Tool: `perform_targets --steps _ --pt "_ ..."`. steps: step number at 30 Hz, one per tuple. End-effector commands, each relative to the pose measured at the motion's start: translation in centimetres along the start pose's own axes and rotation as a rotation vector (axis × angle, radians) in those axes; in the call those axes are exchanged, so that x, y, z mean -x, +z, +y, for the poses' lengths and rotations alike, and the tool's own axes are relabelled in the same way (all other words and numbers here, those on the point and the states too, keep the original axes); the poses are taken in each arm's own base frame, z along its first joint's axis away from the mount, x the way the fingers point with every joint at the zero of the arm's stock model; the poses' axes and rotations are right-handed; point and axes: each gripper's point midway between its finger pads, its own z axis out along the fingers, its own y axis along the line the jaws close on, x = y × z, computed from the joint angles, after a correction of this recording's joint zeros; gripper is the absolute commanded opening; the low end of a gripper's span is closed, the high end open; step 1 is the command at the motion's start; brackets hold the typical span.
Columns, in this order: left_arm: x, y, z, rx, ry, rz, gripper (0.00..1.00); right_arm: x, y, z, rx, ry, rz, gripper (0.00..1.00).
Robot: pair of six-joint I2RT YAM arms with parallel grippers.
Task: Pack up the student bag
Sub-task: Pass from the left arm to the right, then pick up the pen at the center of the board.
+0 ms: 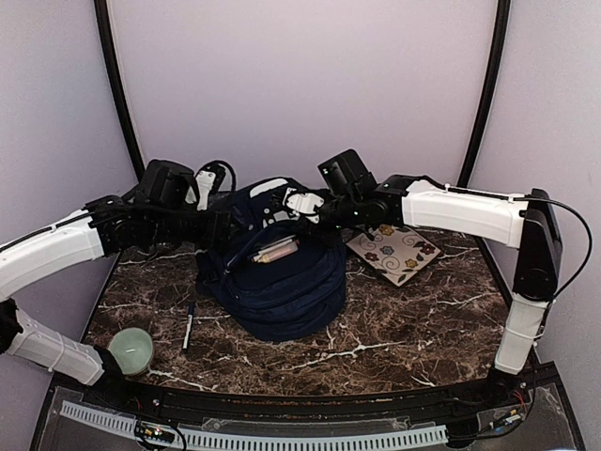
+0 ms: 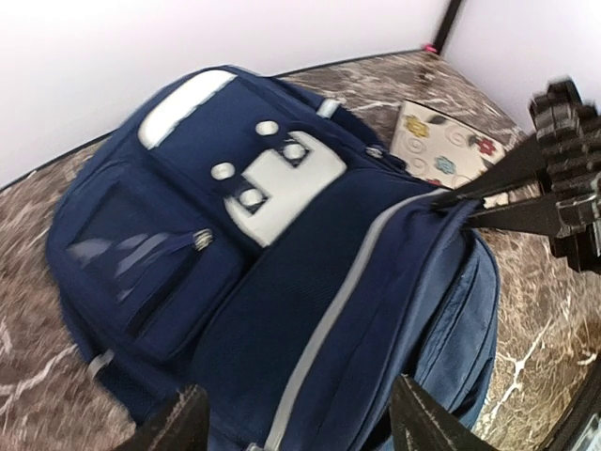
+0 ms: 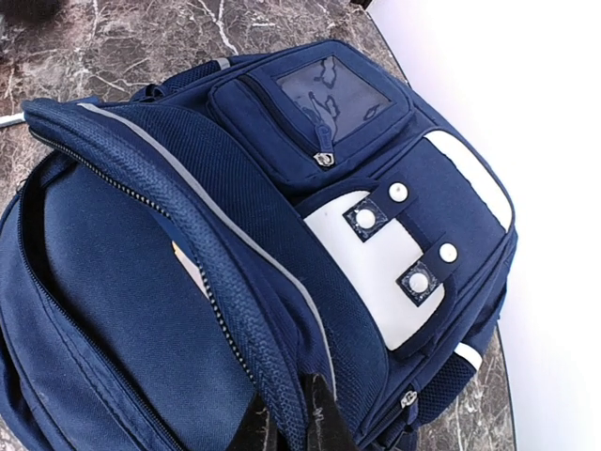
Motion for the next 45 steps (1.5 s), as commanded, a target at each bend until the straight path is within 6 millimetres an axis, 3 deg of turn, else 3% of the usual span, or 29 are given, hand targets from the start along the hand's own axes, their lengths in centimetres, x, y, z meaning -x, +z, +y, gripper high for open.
perform_targets --steps 1,4,8,13,17,27,35,45 --pt "-4.1 -4.5 4.7 0.249 -0.194 0.16 0.66 1.4 -1.0 -1.3 -0.038 0.044 -0.072 0.06" --pt "-8.0 -6.8 6.6 0.369 -0.313 0.285 0.62 1.6 -1.2 -1.2 -0.03 0.051 -0.083 0.06" --pt "-12.3 -8.1 7.1 0.399 -0.414 0.379 0.5 2.0 -1.4 -0.9 -0.01 0.065 -0.097 0.06" --pt "-16.0 -7.9 6.9 0.369 -0.496 0.457 0.4 2.0 -1.4 -0.7 0.004 0.071 -0.101 0.07" --pt "-18.6 -6.7 6.4 0.327 -0.526 0.543 0.39 2.0 -1.5 -0.5 0.011 0.073 -0.103 0.07" --pt "-21.3 -2.8 6.1 0.282 -0.507 0.651 0.34 2.1 -1.6 -0.3 0.021 0.078 -0.106 0.07" --pt "-23.7 -1.4 8.2 0.377 -0.536 0.737 0.35 2.3 -1.8 -0.4 0.021 0.077 -0.111 0.07" --pt "-25.9 0.1 8.6 0.402 -0.529 0.817 0.28 2.2 -1.7 -0.2 0.03 0.079 -0.106 0.07"
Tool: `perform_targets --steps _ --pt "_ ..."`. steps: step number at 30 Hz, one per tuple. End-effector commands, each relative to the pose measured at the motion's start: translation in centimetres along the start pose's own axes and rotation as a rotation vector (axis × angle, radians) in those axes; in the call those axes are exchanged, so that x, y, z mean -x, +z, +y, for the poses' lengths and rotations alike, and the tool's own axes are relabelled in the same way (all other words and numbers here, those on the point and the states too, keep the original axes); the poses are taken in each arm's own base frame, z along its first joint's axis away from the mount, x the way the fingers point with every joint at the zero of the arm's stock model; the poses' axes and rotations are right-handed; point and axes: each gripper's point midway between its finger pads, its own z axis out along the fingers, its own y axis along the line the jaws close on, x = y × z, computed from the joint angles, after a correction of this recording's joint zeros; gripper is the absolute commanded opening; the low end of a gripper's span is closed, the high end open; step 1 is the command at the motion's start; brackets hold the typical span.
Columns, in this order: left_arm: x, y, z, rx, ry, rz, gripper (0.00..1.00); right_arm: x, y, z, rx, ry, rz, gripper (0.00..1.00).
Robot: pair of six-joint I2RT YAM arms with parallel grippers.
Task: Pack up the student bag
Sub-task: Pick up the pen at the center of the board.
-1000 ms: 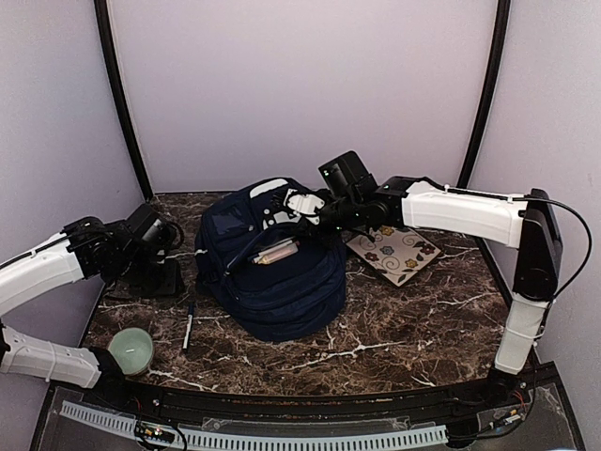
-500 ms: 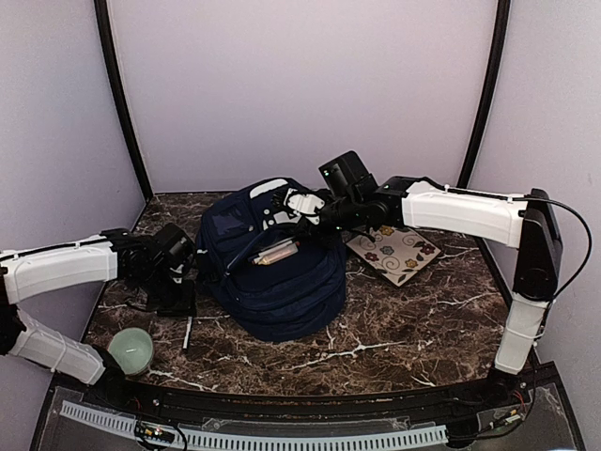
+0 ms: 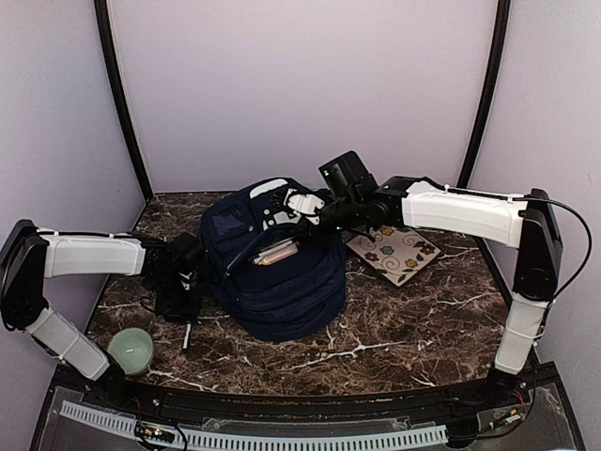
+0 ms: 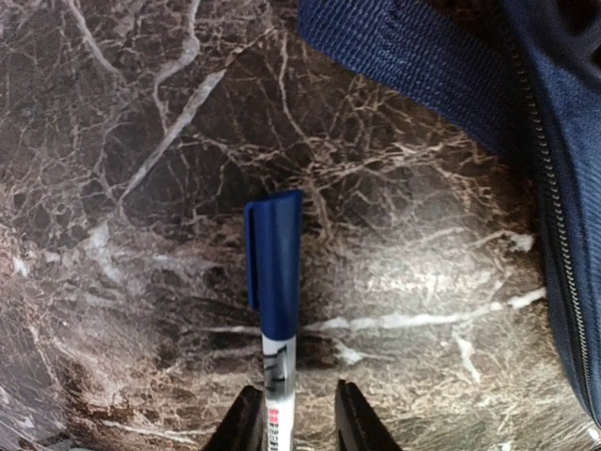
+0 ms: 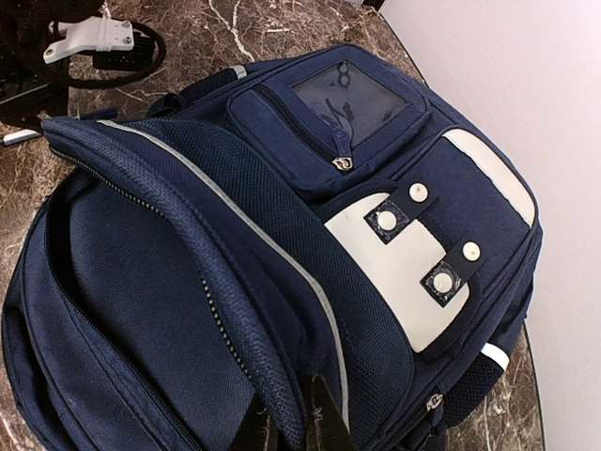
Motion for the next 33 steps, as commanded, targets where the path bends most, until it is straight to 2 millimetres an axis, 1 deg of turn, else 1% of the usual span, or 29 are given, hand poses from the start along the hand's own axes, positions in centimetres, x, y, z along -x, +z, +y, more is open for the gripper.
perform_targets --steps 1,6,12,15,17,19,22,25,30,32,33 --pt "-0.4 0.9 0.5 0.018 0.018 0.025 0.24 2.4 -1.9 -1.1 -0.032 0.015 -0.083 0.07" --pt "-0.8 1.5 1.0 0.047 0.014 0.047 0.21 2.4 -1.9 -1.1 -0.031 0.017 -0.084 0.07" --pt "-1.5 2.1 1.2 0.052 0.014 0.082 0.2 2.3 -1.9 -1.0 -0.027 0.018 -0.083 0.07" --pt "-1.6 2.1 0.9 0.038 0.012 0.09 0.16 2.3 -1.9 -1.0 -0.026 0.017 -0.084 0.07" --pt "-1.5 1.9 0.8 0.03 0.011 0.088 0.15 2.3 -1.8 -1.1 -0.028 0.017 -0.082 0.07" --pt "-1.5 1.6 0.7 0.028 0.012 0.091 0.11 2.4 -1.9 -1.0 -0.027 0.016 -0.083 0.07" --pt "-1.4 0.8 0.6 0.024 0.013 0.092 0.08 2.4 -1.9 -1.0 -0.025 0.017 -0.086 0.07" --pt "-1.2 -0.5 0.3 0.006 0.015 0.076 0.07 2.3 -1.8 -1.0 -0.024 0.017 -0.084 0.07" --pt "-0.8 -3.4 -0.7 -0.056 0.043 0.031 0.06 2.6 -2.0 -0.9 -0.02 0.018 -0.093 0.07" --pt "-0.3 -5.2 -2.0 -0.11 0.086 -0.015 0.05 2.8 -2.0 -0.9 -0.015 0.022 -0.098 0.07" --pt "0.2 -6.6 -3.1 -0.161 0.124 -0.062 0.05 2.9 -2.1 -0.9 -0.014 0.024 -0.1 0.07"
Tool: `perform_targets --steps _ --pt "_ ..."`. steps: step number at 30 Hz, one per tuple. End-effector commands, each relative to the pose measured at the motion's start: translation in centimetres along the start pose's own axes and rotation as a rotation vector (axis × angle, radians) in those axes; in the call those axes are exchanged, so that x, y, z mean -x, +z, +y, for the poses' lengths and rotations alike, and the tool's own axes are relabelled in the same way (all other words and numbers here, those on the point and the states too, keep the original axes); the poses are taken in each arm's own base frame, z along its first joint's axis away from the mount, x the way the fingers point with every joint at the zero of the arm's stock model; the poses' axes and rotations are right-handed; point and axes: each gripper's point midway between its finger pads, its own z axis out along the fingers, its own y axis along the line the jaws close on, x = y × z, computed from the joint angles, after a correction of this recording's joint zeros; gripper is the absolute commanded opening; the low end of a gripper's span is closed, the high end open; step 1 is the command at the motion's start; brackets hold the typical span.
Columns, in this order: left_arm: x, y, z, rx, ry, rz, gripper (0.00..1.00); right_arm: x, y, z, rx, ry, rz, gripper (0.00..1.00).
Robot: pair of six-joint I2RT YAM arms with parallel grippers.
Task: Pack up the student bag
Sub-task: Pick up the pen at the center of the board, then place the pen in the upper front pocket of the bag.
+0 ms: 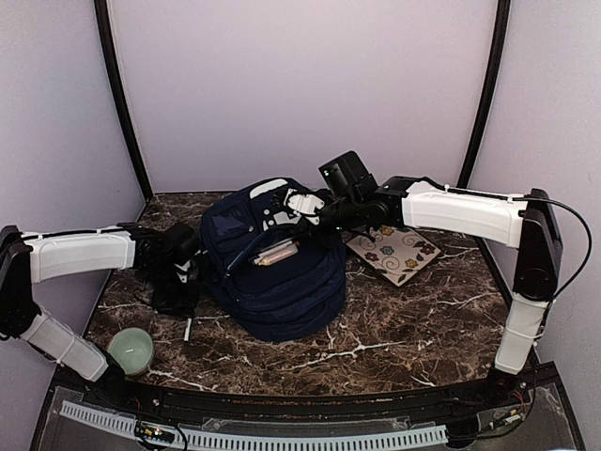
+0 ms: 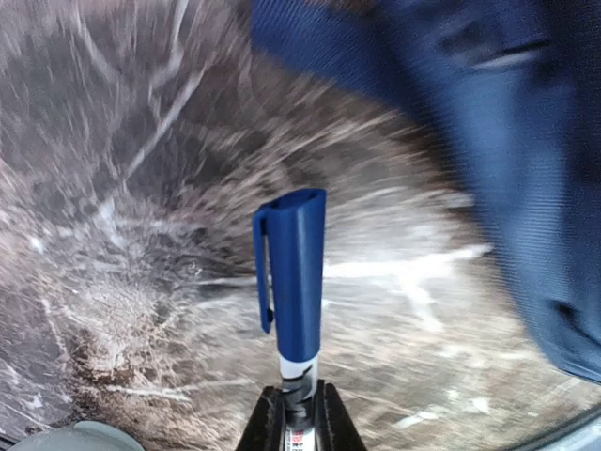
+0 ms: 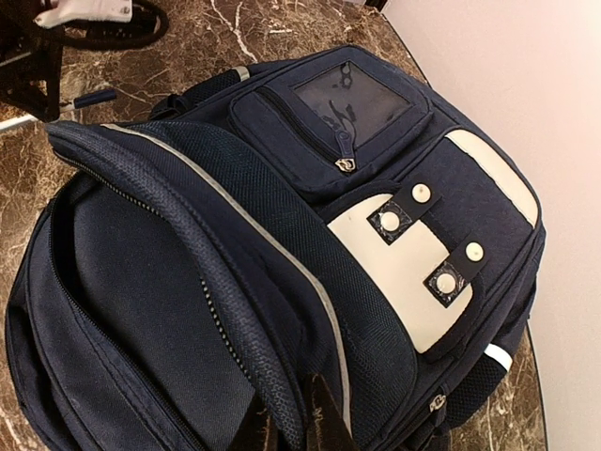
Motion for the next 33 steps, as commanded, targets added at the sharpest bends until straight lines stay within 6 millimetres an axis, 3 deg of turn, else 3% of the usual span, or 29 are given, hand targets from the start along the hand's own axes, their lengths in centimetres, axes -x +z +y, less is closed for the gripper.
perform_targets --steps 1,5,13,21,33 --pt "0.8 -5.3 -4.1 -0.161 0.157 -0.131 0.05 2.9 -2.1 -1.0 -0.02 0.02 -0.099 0.07" --pt "-0.1 -10.5 -12.3 -0.447 0.494 -0.315 0.05 3.0 -2.0 -1.0 -0.015 0.025 -0.1 0.07" --pt "-0.5 -15.1 -19.0 -0.631 0.781 -0.501 0.03 2.9 -1.8 -1.1 -0.021 0.026 -0.095 0.07" --pt "2.3 -13.6 -22.3 -0.502 0.958 -0.537 0.03 2.8 -1.4 -1.1 -0.017 0.034 -0.09 0.07" --pt "7.2 -10.1 -23.0 -0.221 1.093 -0.644 0.02 2.9 -1.5 -1.1 -0.014 0.045 -0.096 0.07"
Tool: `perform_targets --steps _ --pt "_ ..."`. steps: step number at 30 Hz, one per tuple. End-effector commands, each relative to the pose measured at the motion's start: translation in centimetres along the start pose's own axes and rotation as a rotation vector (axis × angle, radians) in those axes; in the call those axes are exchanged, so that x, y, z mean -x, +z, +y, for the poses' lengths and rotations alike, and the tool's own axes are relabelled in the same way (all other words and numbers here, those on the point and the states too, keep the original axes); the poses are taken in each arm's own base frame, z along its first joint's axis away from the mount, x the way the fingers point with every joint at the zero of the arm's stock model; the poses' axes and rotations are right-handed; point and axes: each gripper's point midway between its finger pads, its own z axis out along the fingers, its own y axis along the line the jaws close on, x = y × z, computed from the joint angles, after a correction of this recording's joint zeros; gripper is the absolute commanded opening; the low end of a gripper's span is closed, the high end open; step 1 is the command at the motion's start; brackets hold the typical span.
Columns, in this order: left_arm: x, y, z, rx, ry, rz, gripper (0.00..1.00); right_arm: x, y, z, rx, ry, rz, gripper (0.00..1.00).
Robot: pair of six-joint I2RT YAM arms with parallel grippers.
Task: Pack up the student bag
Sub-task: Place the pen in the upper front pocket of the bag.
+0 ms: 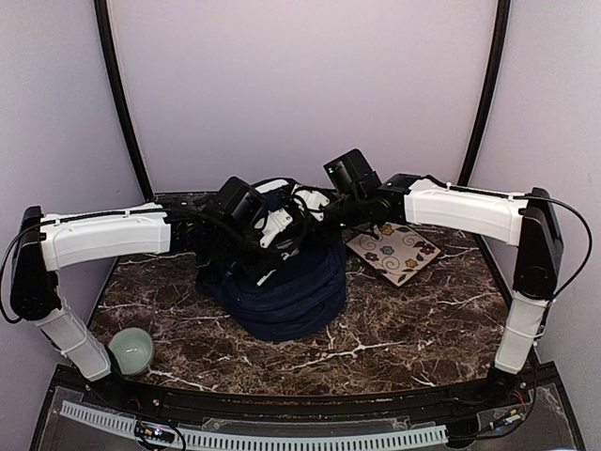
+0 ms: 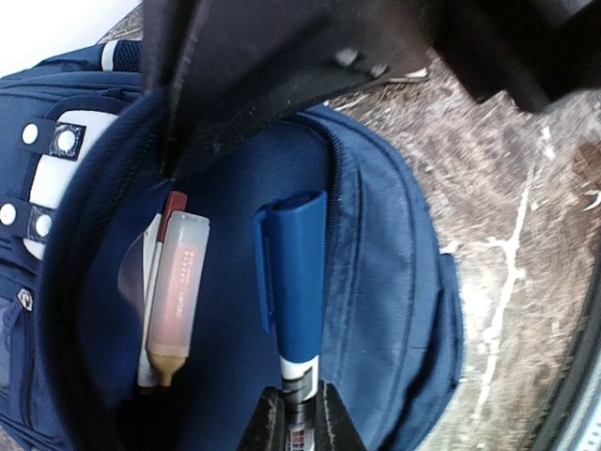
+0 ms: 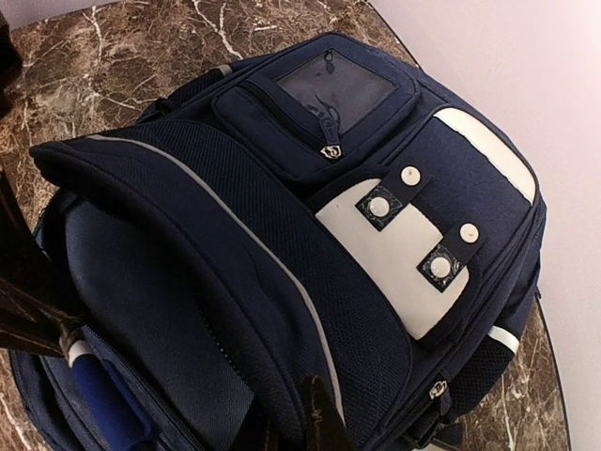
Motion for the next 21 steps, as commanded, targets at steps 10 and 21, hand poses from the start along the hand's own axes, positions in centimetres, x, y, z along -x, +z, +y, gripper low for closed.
perform_targets --steps 10,21 --pt "0.7 2.4 3.0 0.224 0.188 -0.045 0.02 3.4 -1.1 -0.2 -0.015 -0.01 -0.104 0.07" --pt "-1.5 5.0 1.9 0.234 0.357 0.014 0.11 3.9 -1.8 -0.2 -0.01 0.0 -0.116 0.07"
